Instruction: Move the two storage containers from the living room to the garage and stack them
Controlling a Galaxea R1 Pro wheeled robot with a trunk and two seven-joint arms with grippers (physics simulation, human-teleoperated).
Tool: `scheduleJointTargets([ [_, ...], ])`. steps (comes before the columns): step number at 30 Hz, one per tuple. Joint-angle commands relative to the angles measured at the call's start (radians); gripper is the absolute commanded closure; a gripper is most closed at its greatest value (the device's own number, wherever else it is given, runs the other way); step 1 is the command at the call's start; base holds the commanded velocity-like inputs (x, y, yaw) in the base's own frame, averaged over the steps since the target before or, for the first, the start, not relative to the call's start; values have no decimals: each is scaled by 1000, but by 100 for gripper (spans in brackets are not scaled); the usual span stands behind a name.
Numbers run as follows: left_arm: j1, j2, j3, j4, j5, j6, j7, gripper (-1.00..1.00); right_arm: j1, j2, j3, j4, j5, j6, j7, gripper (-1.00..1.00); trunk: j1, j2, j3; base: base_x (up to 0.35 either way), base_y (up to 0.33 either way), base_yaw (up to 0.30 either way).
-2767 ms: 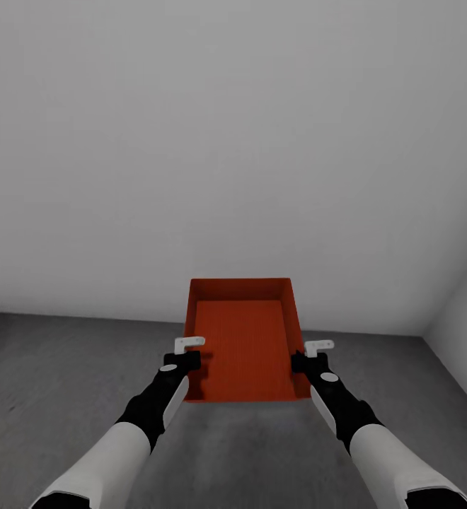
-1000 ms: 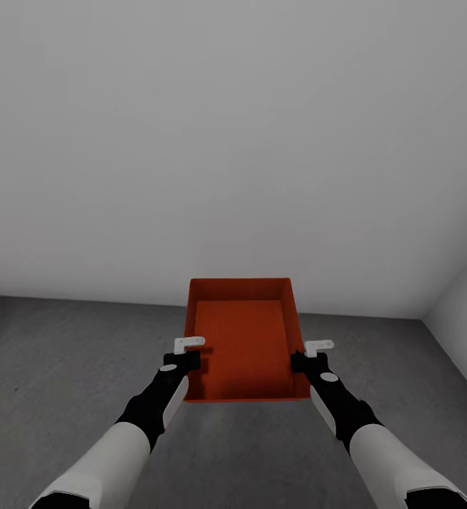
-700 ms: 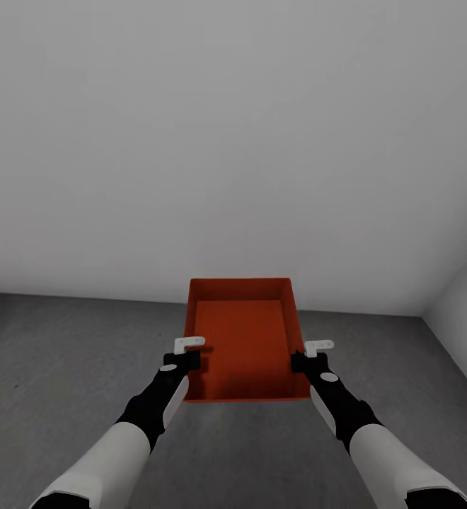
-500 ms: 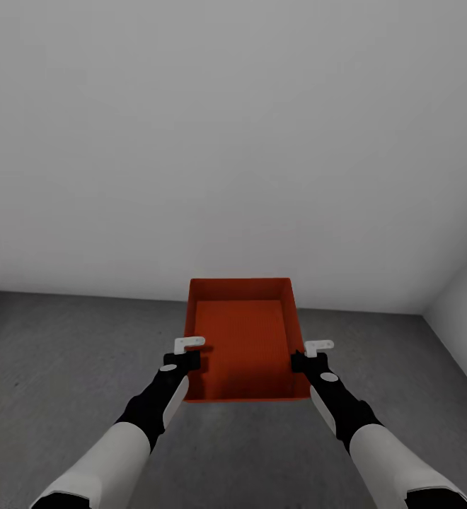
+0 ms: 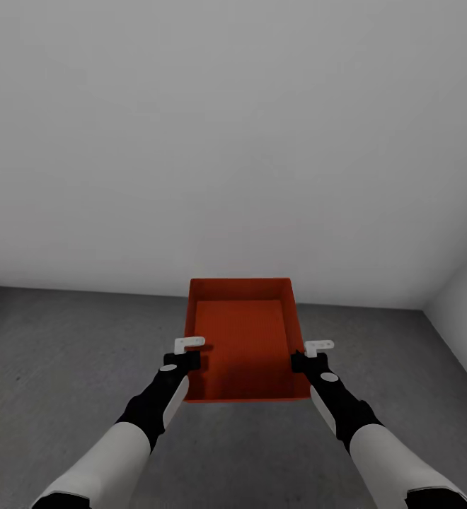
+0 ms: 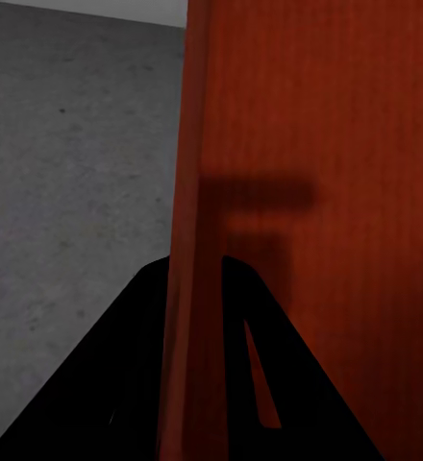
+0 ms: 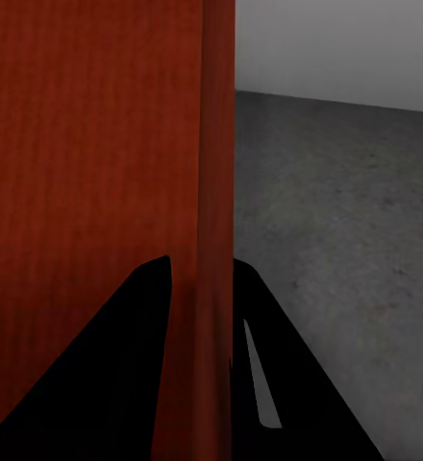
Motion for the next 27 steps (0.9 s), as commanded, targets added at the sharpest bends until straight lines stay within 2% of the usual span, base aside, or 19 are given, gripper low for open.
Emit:
scheduleJointTargets([
  [1, -1, 0, -2, -65, 12, 4, 8, 100, 0, 0, 0, 1, 0, 2, -5, 100, 0, 0, -2, 0, 0, 0],
  [27, -1, 0, -2, -63, 12, 4, 8, 100, 0, -1, 0, 3, 0, 2, -5, 100, 0, 0, -44, 0, 0, 0],
])
